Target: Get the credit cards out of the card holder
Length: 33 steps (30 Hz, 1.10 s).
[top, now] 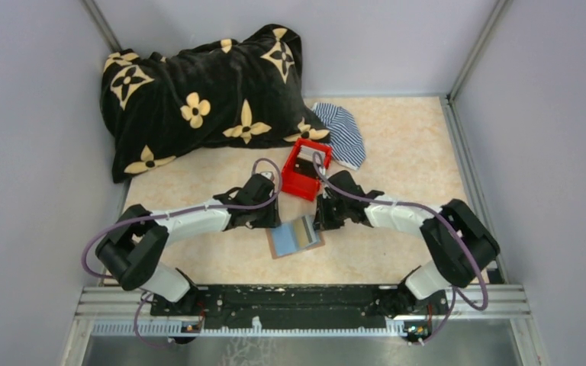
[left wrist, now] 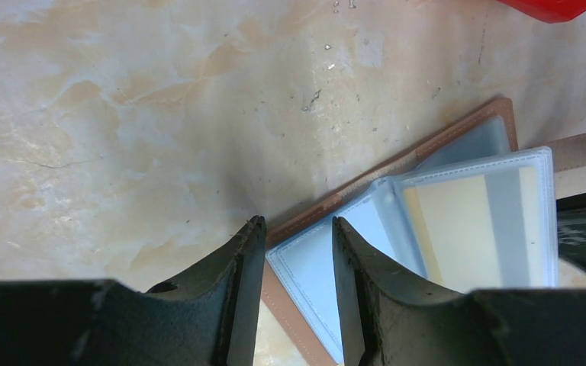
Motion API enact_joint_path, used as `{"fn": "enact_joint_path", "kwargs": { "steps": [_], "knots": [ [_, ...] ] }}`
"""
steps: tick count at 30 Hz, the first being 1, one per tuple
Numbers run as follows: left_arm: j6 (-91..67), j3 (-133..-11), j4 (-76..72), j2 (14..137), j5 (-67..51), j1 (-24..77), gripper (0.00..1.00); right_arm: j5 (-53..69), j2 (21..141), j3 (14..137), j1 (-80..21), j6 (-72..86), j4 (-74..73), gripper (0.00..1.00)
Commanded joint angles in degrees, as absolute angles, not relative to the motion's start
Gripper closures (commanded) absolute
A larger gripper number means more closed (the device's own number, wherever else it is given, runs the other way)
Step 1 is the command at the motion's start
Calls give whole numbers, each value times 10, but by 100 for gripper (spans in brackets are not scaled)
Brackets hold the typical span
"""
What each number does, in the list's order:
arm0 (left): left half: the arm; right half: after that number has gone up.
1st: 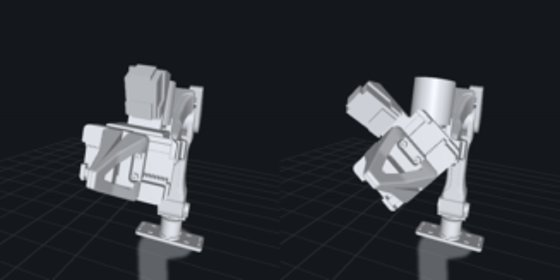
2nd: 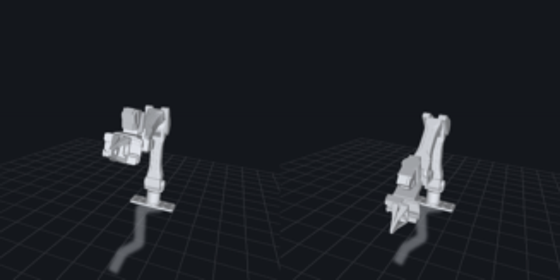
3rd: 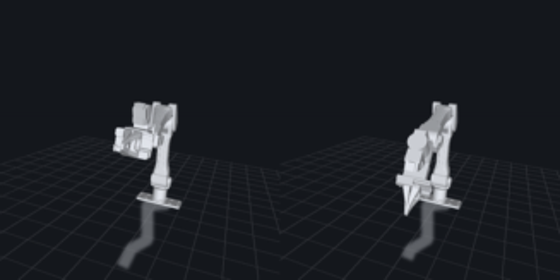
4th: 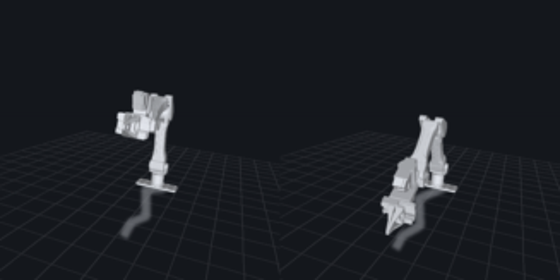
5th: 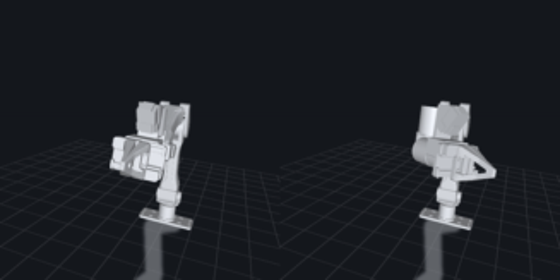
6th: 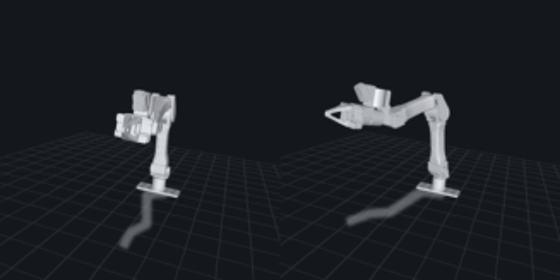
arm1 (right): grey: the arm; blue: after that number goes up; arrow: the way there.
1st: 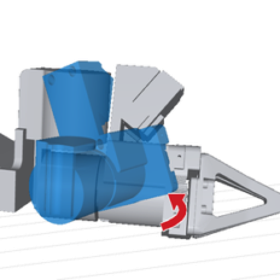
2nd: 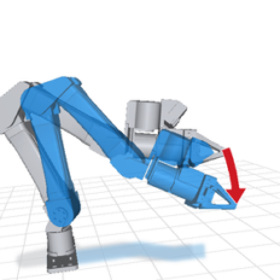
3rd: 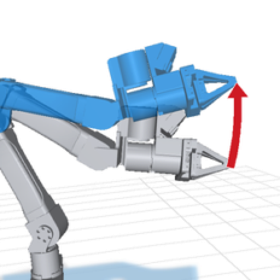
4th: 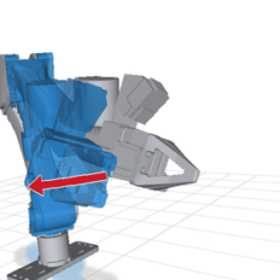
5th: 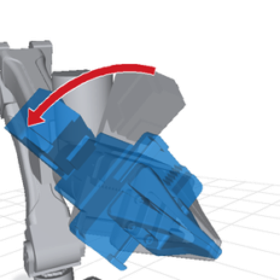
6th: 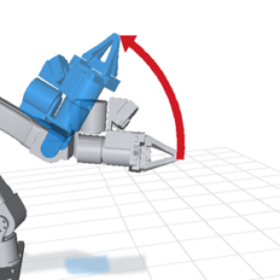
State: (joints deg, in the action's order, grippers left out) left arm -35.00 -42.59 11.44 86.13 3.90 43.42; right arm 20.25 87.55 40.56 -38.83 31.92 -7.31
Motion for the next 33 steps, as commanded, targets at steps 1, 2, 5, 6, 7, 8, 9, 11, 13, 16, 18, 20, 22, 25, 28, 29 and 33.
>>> {"fn": "enact_joint_path", "kwargs": {
  "steps": [1,2,5,6,7,8,9,11,13,16,18,20,22,25,28,29,33],
  "knots": [
    [-350,-416,85,872,9,437,56,125,795,415,-379,307,-125,100],
    [-352,-416,82,871,6,437,56,113,782,416,-379,306,-132,100],
    [-352,-415,69,863,-1,437,57,107,769,420,-379,297,-143,100],
    [-352,-414,64,856,-5,437,57,113,782,425,-380,291,-152,100],
    [-352,-411,54,850,-11,437,57,122,791,425,-379,289,-152,100],
    [-353,-407,44,842,-23,437,57,137,798,420,-379,292,-143,100],
    [-356,-404,32,836,-36,437,57,150,800,412,-379,297,-126,100],
    [-372,-396,9,823,-66,437,58,172,799,400,-379,310,-100,100],
    [-389,-387,-13,822,-106,437,58,181,800,392,-379,314,-84,100],
    [-416,-370,-37,831,-142,439,59,196,809,388,-379,312,-69,99],
    [-434,-364,-45,835,-151,444,59,202,816,385,-379,311,-61,97],
    [-460,-353,-66,832,-170,449,59,206,827,385,-379,308,-54,97],
    [-506,-329,-109,821,-201,451,59,213,838,383,-379,306,-46,99],
    [-567,-291,-151,807,-212,458,60,216,854,377,-379,309,-30,100],
    [-598,-263,-168,810,-197,459,60,220,869,371,-379,308,-17,100],
    [-607,-255,-179,816,-193,459,60,222,873,370,-379,308,-12,100],
    [-633,-249,-221,862,-193,459,60,236,879,358,-379,316,7,100]
  ]
}}
